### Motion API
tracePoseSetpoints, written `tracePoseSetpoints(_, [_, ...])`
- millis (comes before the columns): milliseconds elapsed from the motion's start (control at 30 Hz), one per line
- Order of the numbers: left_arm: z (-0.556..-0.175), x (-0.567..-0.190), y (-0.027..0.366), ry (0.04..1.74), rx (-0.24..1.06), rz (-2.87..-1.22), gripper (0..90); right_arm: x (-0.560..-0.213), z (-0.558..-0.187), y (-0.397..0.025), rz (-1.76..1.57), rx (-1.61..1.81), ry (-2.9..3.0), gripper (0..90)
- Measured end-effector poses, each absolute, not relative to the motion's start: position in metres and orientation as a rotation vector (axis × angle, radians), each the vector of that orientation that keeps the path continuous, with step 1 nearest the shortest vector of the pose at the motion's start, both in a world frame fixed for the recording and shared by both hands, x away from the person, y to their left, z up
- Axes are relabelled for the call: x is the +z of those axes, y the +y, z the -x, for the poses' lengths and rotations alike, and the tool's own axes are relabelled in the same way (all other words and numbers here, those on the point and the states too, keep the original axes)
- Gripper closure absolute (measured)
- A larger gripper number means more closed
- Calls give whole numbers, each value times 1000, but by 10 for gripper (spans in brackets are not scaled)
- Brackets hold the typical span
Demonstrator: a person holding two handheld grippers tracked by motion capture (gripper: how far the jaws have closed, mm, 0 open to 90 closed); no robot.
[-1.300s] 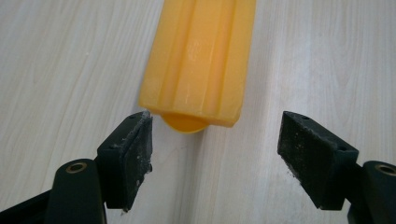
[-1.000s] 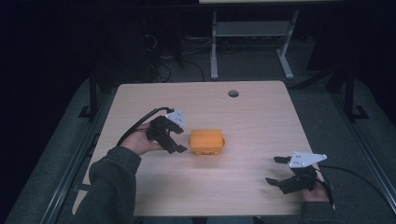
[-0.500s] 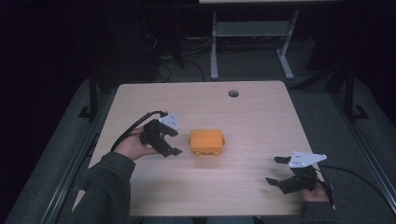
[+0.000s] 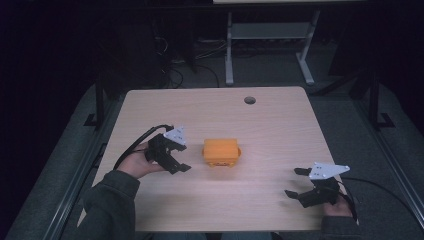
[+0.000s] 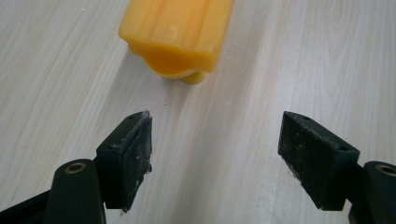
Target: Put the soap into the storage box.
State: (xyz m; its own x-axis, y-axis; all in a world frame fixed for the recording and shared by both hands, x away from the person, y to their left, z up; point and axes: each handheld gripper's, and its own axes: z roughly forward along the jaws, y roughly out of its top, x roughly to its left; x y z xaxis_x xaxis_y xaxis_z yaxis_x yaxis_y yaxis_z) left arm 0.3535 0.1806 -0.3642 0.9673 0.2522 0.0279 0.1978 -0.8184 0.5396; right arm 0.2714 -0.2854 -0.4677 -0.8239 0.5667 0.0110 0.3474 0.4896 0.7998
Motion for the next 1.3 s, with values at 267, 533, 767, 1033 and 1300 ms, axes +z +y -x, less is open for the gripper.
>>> tracePoseSetpoints(267, [-348, -369, 186, 331, 134, -2547, 248, -469, -272, -286, -785, 1240, 2482, 135])
tracePoseSetpoints(533, [-342, -375, 193, 356, 124, -2535, 248, -470, -272, -287, -798, 1230, 2482, 135])
tracePoseSetpoints(767, [-337, -379, 199, 366, 143, -2539, 245, -470, -272, -286, -798, 1224, 2485, 135])
tracePoseSetpoints(1033, [-331, -384, 205, 383, 152, -2542, 237, -470, -272, -286, -801, 1221, 2485, 135])
tracePoseSetpoints(1300, [-323, -392, 217, 410, 146, -2538, 236, -471, -272, -285, -807, 1207, 2494, 135])
